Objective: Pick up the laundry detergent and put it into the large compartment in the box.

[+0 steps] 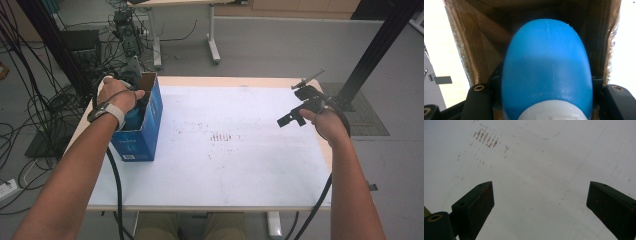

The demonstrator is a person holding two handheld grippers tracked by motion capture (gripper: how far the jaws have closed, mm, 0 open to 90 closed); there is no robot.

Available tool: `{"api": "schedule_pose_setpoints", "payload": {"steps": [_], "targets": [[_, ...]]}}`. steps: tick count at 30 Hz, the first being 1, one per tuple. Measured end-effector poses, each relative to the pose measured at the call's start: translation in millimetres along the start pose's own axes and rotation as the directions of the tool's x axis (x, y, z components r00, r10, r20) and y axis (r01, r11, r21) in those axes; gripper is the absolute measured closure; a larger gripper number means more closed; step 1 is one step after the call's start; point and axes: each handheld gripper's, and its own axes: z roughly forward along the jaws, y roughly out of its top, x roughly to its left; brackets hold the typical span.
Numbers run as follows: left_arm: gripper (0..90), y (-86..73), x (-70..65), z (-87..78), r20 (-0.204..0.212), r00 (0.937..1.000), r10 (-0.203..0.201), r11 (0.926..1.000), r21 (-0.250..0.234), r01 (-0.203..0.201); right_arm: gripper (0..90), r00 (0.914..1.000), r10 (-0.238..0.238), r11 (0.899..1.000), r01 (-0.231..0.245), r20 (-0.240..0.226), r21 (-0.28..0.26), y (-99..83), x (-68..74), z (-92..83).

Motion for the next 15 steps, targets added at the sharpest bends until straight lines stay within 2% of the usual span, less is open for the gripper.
{"api": "schedule_pose_setpoints", "payload": {"steps": [10, 15], "targets": [[38.4, 2.4, -1.6, 11.1, -0.001, 1.0000, 0.000, 0.9998, 0.020, 0.000, 7.4, 1.0000, 0.007, 1.000, -0.007, -0.004, -0.001, -1.6, -1.0, 0.3], [38.4, 1.9, 0.8, 11.3, 0.003, 1.0000, -0.003, 0.9999, 0.017, 0.003, 7.4, 1.0000, 0.007, 1.000, -0.007, -0.003, -0.002, -1.7, -0.8, -0.3]]}}
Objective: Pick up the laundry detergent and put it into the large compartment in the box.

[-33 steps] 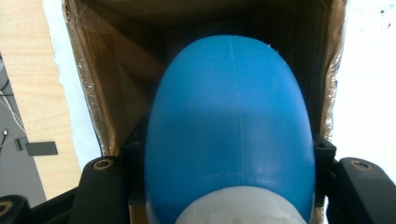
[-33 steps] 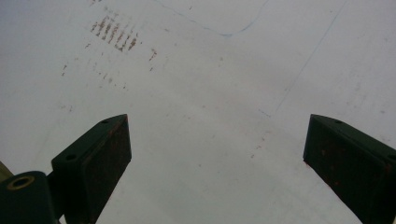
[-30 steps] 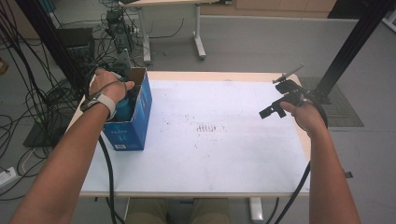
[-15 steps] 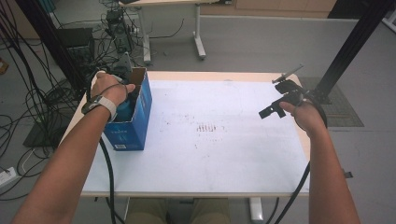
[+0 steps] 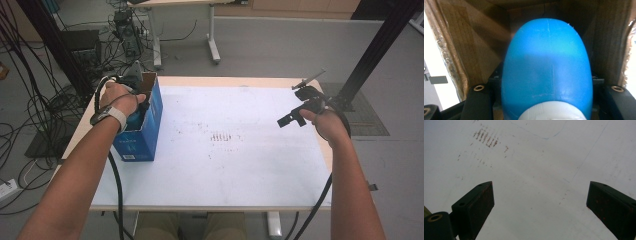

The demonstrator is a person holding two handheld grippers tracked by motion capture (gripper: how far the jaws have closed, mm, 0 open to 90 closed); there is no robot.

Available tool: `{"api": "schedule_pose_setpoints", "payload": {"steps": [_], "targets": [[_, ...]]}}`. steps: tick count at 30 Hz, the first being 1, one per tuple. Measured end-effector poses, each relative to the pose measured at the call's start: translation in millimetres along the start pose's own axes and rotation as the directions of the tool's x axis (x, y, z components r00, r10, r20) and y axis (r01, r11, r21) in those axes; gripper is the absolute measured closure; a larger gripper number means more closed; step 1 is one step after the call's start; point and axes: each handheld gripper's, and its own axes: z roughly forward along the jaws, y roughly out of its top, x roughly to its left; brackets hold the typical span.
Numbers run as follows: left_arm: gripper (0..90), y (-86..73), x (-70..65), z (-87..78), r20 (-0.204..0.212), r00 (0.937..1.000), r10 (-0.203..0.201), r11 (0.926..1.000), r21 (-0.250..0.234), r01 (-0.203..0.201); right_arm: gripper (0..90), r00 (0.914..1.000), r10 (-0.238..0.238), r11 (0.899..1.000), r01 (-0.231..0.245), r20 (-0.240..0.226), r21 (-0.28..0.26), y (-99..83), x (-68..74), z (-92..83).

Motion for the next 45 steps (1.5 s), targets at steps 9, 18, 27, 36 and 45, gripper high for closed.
{"api": "schedule_pose_setpoints", "payload": {"steps": [9, 18, 27, 36, 45], "targets": [[38.4, -0.7, 0.3, 1.0, 0.001, 1.0000, 0.002, 1.0000, -0.003, -0.002, 7.4, 1.0000, 0.001, 1.000, -0.001, 0.000, -0.001, -1.4, 0.2, -0.1], [38.4, -0.7, 0.3, 1.2, 0.002, 1.0000, 0.000, 1.0000, -0.001, 0.000, 7.4, 1.0000, -0.002, 1.000, 0.002, 0.001, -0.003, -1.2, 1.1, -0.5], [38.4, -0.5, -0.5, 1.2, -0.001, 1.0000, 0.001, 1.0000, 0.000, -0.001, 7.4, 1.0000, -0.001, 1.000, 0.001, 0.000, -0.006, -2.5, 0.3, -1.4], [38.4, -0.7, -0.9, 1.5, -0.001, 1.0000, -0.001, 1.0000, -0.002, 0.001, 7.4, 1.0000, -0.004, 1.000, 0.004, 0.001, -0.005, -2.3, 0.1, -1.7], [38.4, -0.2, -1.3, 1.3, -0.003, 1.0000, -0.001, 1.0000, 0.001, 0.001, 7.4, 1.0000, -0.004, 1.000, 0.004, -0.002, -0.005, -1.7, 0.3, -1.4]]}}
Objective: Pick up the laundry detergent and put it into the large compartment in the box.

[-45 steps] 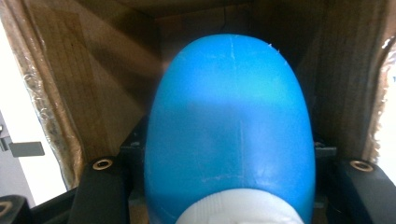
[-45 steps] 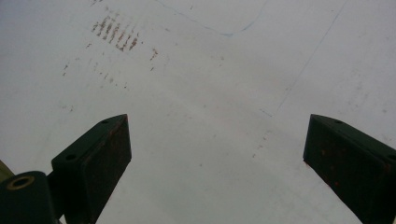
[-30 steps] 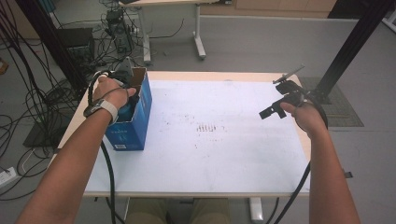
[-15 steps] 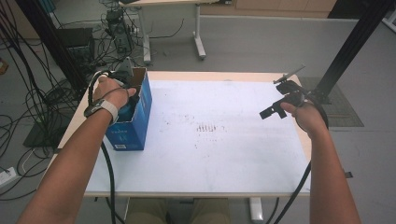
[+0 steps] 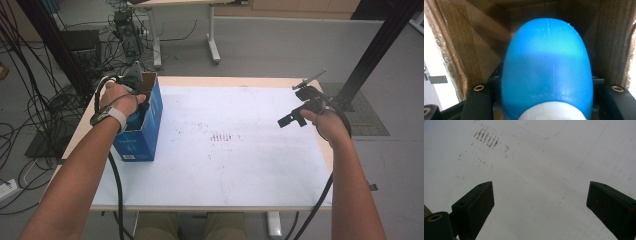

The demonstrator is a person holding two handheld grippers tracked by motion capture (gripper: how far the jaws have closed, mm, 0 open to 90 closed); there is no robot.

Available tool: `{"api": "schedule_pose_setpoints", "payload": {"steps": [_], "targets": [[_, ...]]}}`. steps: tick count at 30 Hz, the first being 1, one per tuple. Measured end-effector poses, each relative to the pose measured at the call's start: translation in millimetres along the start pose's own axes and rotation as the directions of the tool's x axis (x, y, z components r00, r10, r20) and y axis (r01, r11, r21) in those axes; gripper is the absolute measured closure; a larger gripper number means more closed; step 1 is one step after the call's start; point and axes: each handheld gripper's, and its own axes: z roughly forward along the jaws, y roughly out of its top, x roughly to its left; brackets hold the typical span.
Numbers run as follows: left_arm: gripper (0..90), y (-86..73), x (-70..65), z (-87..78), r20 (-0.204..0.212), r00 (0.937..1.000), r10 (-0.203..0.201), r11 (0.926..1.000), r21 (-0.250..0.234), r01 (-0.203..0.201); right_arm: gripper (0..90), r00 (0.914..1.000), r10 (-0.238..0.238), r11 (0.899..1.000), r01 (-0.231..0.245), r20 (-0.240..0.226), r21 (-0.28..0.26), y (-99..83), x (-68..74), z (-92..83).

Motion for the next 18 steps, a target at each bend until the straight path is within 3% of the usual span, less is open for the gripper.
{"api": "schedule_pose_setpoints", "payload": {"steps": [18], "targets": [[38.4, -0.2, -0.5, 0.2, -0.003, 1.0000, 0.000, 1.0000, -0.001, 0.000, 7.4, 1.0000, 0.002, 1.000, -0.002, 0.001, -0.004, -1.5, -0.2, -0.7]]}}
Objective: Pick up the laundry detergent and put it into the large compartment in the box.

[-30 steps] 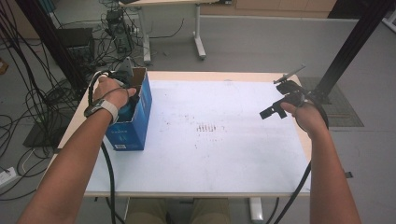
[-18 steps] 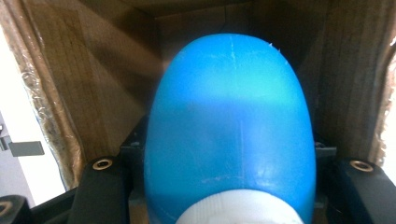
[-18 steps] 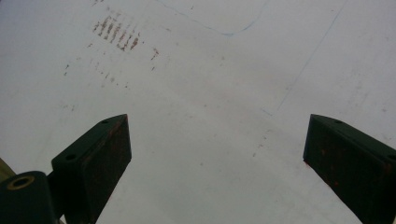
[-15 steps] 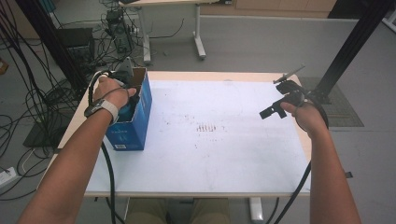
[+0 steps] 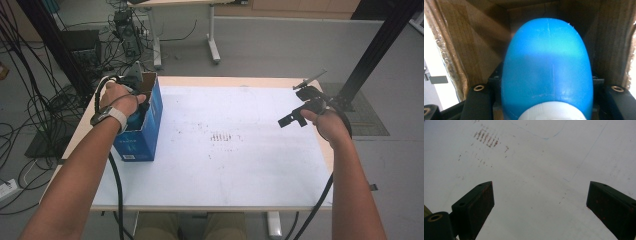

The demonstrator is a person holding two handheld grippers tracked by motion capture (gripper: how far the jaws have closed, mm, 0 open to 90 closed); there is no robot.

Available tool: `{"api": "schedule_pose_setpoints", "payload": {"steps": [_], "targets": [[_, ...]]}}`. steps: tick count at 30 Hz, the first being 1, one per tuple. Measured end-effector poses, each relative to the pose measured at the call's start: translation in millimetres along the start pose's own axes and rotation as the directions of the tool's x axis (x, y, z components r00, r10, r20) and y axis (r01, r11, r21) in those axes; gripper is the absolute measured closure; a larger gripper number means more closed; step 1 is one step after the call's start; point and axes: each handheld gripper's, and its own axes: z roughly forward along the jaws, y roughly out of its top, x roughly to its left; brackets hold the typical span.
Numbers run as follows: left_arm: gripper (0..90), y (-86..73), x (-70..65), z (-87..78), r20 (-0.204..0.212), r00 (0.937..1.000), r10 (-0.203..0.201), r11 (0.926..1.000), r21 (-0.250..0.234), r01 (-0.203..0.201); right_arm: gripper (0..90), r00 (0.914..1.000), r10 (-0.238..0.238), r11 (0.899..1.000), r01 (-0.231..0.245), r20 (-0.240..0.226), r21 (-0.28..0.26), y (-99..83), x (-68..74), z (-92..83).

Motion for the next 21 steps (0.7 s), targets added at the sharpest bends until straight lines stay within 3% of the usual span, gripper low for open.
{"api": "schedule_pose_setpoints", "payload": {"steps": [21], "targets": [[38.4, -1.0, -1.8, 0.2, -0.006, 1.0000, 0.002, 1.0000, -0.004, -0.002, 7.4, 1.0000, -0.003, 1.000, 0.003, 0.001, -0.004, -1.0, 0.6, 0.4]]}}
